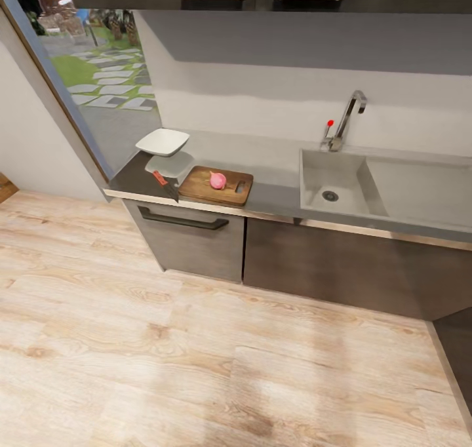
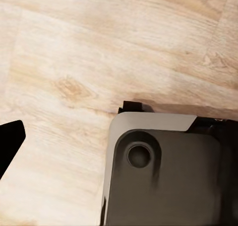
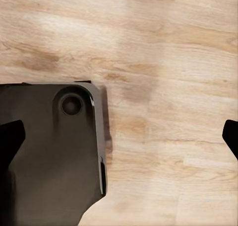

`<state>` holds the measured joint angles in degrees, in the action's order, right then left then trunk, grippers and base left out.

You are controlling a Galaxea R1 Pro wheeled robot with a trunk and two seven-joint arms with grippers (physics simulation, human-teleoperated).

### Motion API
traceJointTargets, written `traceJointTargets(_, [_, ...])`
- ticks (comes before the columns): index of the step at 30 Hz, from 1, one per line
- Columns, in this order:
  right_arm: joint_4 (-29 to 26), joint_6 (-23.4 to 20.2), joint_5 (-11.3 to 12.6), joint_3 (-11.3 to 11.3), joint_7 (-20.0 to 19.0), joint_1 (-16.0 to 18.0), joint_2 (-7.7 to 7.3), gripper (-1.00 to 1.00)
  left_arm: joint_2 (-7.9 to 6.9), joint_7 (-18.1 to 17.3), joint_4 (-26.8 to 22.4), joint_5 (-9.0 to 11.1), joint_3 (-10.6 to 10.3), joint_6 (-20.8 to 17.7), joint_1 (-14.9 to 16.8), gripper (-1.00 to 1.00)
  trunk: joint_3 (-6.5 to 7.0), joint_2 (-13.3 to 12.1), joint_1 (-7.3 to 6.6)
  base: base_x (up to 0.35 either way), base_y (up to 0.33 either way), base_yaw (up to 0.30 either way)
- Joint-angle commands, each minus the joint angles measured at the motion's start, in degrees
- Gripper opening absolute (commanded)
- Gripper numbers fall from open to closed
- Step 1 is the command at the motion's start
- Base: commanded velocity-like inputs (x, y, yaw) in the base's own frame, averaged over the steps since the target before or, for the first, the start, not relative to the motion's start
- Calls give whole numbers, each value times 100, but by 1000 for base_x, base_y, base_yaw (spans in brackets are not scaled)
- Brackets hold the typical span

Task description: In the kitchen, take the Vidalia onion out of the sink, dice it on the chopping board with the paring knife, put the diced onion into the bowl on the countertop, then place both the paring knife and the chopping board into the sink.

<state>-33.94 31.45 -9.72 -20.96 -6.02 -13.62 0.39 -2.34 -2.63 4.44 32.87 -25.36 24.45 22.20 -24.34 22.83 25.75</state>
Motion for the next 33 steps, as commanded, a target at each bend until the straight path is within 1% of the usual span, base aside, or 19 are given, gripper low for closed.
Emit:
traceJointTargets(1, [-8,15,-40,-40,-42,0,6,100,2,-26,22,56,-48,38,-1,100,-7,9,3,0,0,0])
traceJointTargets(3, [10,23,-39,-40,-42,0,5,100,-41,-17,22,61,-47,62,-34,100,-7,9,3,0,0,0])
traceJointTargets(7, [22,30,-39,-40,-40,0,9,100,-52,-13,22,63,-43,61,-41,100,-7,9,3,0,0,0])
traceJointTargets(20, [281,27,-58,-28,-35,0,39,100,-34,-1,22,65,-43,7,-48,100,-7,9,3,0,0,0])
traceJointTargets(22, [374,23,-57,-21,-36,0,47,100,-32,-1,22,64,-45,3,-47,100,-7,9,3,0,0,0])
traceJointTargets(27, [920,20,-56,-8,-39,0,72,100,-30,1,22,64,-44,-4,-49,100,-7,9,3,0,0,0])
traceJointTargets(33, [1385,19,-58,-2,-39,0,82,100,-29,0,22,66,-40,-5,-49,100,-7,9,3,0,0,0])
